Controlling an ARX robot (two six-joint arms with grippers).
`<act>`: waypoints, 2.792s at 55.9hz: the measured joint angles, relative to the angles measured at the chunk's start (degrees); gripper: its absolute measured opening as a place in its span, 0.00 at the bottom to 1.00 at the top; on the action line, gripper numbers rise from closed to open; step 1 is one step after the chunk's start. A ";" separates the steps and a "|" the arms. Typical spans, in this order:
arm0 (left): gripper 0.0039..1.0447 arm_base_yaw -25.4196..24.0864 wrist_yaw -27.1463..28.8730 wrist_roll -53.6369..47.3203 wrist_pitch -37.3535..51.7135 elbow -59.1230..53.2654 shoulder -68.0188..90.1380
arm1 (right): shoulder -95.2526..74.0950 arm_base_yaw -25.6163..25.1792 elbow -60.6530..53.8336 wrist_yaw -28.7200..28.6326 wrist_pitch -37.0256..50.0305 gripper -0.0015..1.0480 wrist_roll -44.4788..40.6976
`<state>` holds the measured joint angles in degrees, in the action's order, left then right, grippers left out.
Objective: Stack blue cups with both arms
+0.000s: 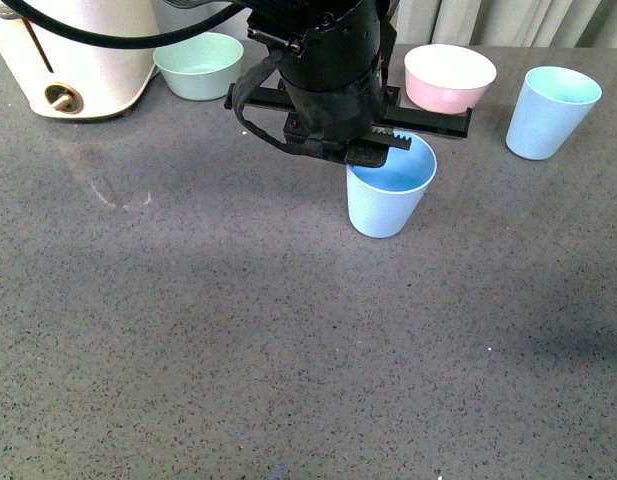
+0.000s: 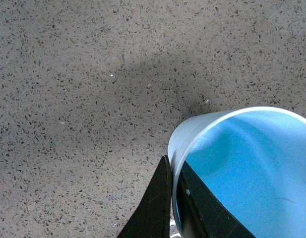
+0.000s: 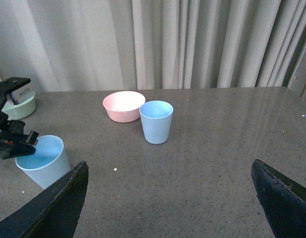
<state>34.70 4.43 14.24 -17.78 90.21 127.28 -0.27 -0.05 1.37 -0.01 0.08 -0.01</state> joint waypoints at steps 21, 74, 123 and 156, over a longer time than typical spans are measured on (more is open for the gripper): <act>0.44 0.13 -0.81 0.02 0.20 0.09 0.11 | 0.00 0.00 0.00 0.00 0.00 0.91 0.00; 0.31 -23.65 6.78 -12.98 63.98 -59.17 -51.82 | 0.00 0.00 0.00 -0.07 0.00 0.91 0.00; 0.01 -34.47 -4.37 -13.75 57.24 -87.47 -85.07 | 0.00 0.00 0.00 0.00 0.00 0.91 0.00; 0.01 -34.49 -4.42 -13.79 40.74 -89.37 -104.24 | 0.00 0.00 0.00 0.00 0.00 0.91 0.00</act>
<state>0.21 0.01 0.45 22.96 0.84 23.05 -0.27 -0.05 1.37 -0.01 0.08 -0.01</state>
